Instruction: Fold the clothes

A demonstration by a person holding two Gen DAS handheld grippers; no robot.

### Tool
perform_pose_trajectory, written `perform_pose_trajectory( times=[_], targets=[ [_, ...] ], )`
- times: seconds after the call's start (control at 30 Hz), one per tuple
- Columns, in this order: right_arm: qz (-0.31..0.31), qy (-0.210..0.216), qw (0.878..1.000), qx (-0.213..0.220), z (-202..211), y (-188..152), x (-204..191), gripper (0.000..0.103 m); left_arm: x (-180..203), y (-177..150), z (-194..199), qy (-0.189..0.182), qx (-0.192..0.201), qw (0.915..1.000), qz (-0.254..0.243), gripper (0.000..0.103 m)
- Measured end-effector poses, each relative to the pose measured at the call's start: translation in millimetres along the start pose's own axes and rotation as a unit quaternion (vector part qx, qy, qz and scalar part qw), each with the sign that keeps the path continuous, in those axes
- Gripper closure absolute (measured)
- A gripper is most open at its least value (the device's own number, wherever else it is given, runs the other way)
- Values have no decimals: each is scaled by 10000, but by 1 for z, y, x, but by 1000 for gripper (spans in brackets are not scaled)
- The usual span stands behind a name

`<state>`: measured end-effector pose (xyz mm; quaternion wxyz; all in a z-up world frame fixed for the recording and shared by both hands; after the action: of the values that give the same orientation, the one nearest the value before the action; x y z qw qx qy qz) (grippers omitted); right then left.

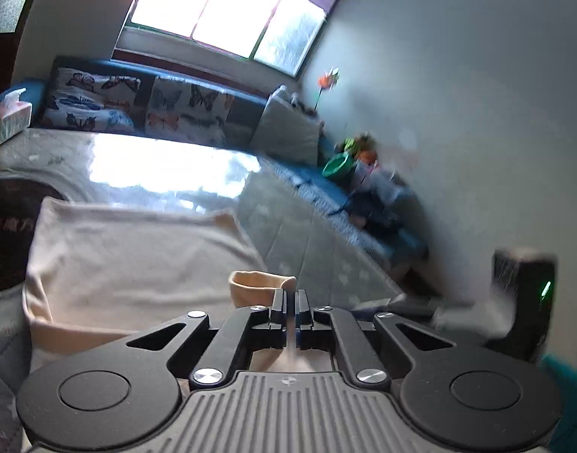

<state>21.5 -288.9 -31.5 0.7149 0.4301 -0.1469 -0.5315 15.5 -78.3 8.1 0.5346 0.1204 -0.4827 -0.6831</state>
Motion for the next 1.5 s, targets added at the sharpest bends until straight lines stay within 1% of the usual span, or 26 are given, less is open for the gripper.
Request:
perform_pose_trajectory(
  times=[0.07,0.13,0.23,0.37,0.43,0.5,0.53,0.6,0.73,0.8,0.87,0.9,0.97,1.03,1.07,1.13,1.27,1.5],
  targets=[
    [-45,2,10000,20,-1,2,2,66,0,-8,-6,-110,-216,9997,10,98],
    [-59,22,10000,35,-2,3,1,66,-1,-15,-8,-198,-374,9991,-44,94],
    [-11,94,10000,27,-6,4,-6,66,-14,-13,2,-158,-347,9991,-172,94],
    [46,201,9998,-37,-11,4,-13,66,-51,-4,25,521,-138,9983,-230,94],
    [65,210,9997,-96,-13,3,-15,66,-75,0,30,977,-82,9950,-210,94],
    [84,219,9996,-155,-16,1,-16,66,-100,3,33,1407,-78,9899,-179,94],
    [93,224,9995,-185,-17,0,-17,66,-105,3,33,1487,-73,9883,-326,94],
    [132,246,9993,-253,-19,-1,-19,66,-110,2,33,1508,-52,9856,-759,94],
    [234,262,9987,-369,-23,-3,-23,66,-111,2,25,1367,-263,9801,-1413,94],
    [245,268,9985,-405,-26,-3,-24,66,-112,3,22,1171,-371,9794,-1605,94],
    [251,270,9983,-440,-28,-4,-25,66,-116,2,19,1092,-457,9777,-1732,90],
    [259,267,9982,-460,-29,-4,-23,66,-119,2,17,1057,-508,9770,-1782,87],
    [290,271,9980,-500,-31,-3,-24,66,-125,2,12,1008,-611,9753,-1869,86],
    [317,291,9976,-538,-34,-2,-24,66,-127,1,10,884,-681,9740,-1970,80],
    [332,280,9975,-554,-36,-2,-24,66,-127,1,10,832,-697,9727,-2049,79],
    [318,242,9975,-583,-39,-2,-23,66,-126,1,10,725,-721,9697,-2219,79],
    [335,270,9970,-649,-42,-3,-23,67,-125,1,13,391,-851,9630,-2527,79],
    [358,281,9964,-713,-45,-3,-24,67,-131,2,9,299,-987,9534,-2834,79]
  ],
)
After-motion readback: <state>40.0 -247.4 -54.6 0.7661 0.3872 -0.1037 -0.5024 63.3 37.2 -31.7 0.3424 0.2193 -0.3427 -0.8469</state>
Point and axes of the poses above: each gripper's, at about its wrist camera, not at the fingertips, and z roughly against the way its jaws point, x to its right, y to its top, the point moved 4 cm from there along -z, roughly the way its jaws point, and after that the axes turned 5 degrees about y, right-handed, at the moved point
